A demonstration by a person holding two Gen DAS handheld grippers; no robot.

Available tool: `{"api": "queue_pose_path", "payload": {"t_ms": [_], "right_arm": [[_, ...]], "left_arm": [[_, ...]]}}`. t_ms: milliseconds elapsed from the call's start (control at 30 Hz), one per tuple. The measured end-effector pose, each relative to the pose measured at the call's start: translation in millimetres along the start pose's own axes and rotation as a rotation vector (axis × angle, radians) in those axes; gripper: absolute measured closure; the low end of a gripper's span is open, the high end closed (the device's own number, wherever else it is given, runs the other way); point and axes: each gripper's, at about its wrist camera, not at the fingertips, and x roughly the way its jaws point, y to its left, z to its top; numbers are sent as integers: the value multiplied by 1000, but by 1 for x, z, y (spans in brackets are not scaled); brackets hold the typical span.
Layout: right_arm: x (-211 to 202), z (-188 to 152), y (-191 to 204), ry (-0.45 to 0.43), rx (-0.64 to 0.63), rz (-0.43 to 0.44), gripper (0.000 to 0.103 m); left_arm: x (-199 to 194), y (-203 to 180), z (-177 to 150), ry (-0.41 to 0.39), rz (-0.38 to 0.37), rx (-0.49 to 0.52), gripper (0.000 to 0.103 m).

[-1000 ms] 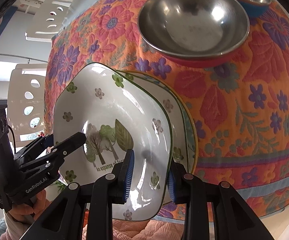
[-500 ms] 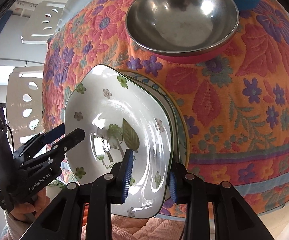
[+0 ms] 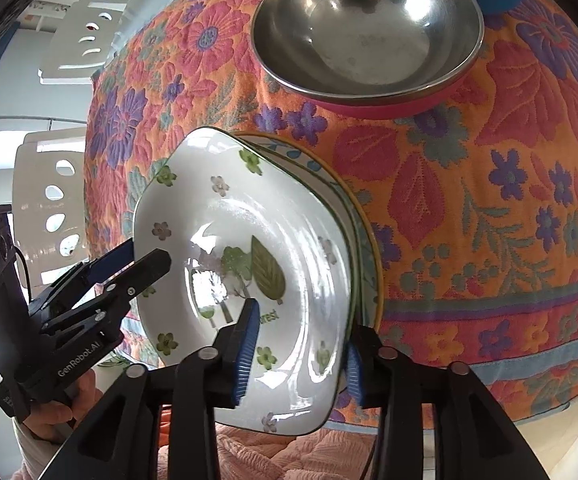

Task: Organize plates and bowls
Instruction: 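Lower the plate stack onto the cloth and open both grippers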

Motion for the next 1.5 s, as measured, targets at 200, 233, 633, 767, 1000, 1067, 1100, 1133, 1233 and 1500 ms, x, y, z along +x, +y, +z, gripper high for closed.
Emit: {"api": "queue_pose_path", "payload": {"t_ms": [200,233,633,767,1000,1067,1100,1133,1233,1500], "right_arm": [[-1,-1,1,5,-1,-5,63],[-1,-1,0,6,3,-1,62],[-6,-3,-2,7,9,-4,62],[-8,-4,-1,6,6,-15,61],[-13,-8,-2,-1,7,-27,61],[-14,-8,-4,-3,11,-25,61],[-15,-8,-4,-5,11,-26,61],[-15,-9,-4,-6,12,-27,61],[-16,-10,-3,-10,14,-32,61],[-16,-12,1,-21,11,-65,60]], "left_arm": [[-1,2,-1,-1,-9,-13,54],[-1,2,-2,0,-10,-15,54],[-6,5,-5,4,-13,-42,54],[-8,10,-5,0,-14,-58,54],[-10,23,-4,-4,-16,-102,54],[-10,26,-5,3,-12,-115,54],[-10,28,-6,4,-15,-124,54],[-11,29,-7,3,-18,-129,54],[-12,31,-10,5,-20,-135,54],[-15,36,-13,12,-19,-153,54]]}}
